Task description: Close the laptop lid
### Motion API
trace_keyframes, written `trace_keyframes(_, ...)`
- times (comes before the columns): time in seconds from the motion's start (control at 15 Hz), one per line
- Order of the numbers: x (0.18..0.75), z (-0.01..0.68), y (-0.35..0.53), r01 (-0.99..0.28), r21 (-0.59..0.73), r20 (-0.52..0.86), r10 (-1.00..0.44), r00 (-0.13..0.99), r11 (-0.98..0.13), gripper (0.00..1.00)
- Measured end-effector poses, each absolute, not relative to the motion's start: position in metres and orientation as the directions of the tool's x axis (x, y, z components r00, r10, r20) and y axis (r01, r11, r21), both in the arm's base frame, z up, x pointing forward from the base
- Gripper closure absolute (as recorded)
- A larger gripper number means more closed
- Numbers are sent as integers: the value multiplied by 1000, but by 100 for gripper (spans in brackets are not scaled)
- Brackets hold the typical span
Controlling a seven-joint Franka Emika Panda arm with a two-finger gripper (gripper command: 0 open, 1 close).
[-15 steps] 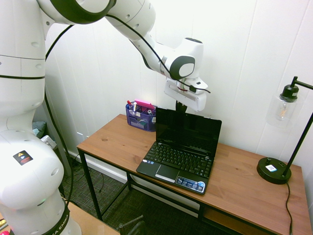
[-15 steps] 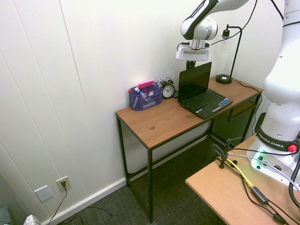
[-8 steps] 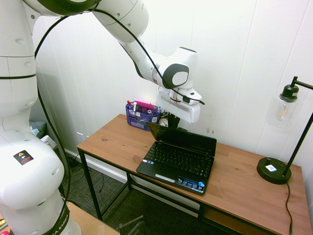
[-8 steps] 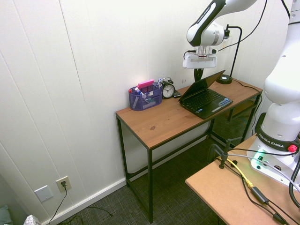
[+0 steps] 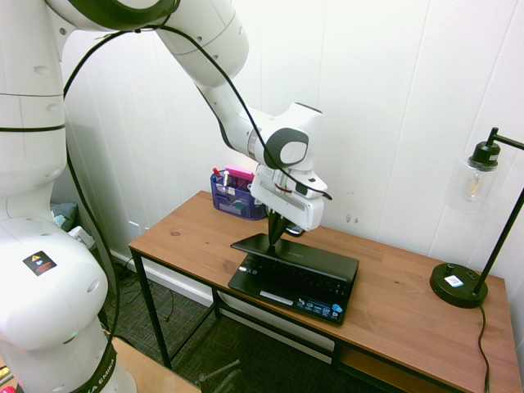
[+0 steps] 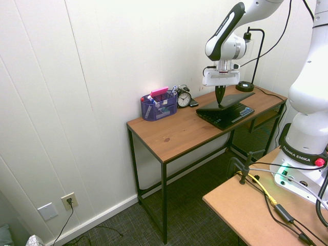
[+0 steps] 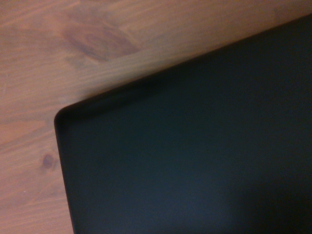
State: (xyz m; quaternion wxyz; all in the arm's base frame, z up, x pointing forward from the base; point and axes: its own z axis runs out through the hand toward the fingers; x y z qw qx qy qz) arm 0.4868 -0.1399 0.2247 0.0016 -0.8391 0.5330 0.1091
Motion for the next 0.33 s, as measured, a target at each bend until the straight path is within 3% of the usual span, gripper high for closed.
trace_keyframes(0.33, 479, 188, -147, -900, 124, -221, -896, 385, -417, 100)
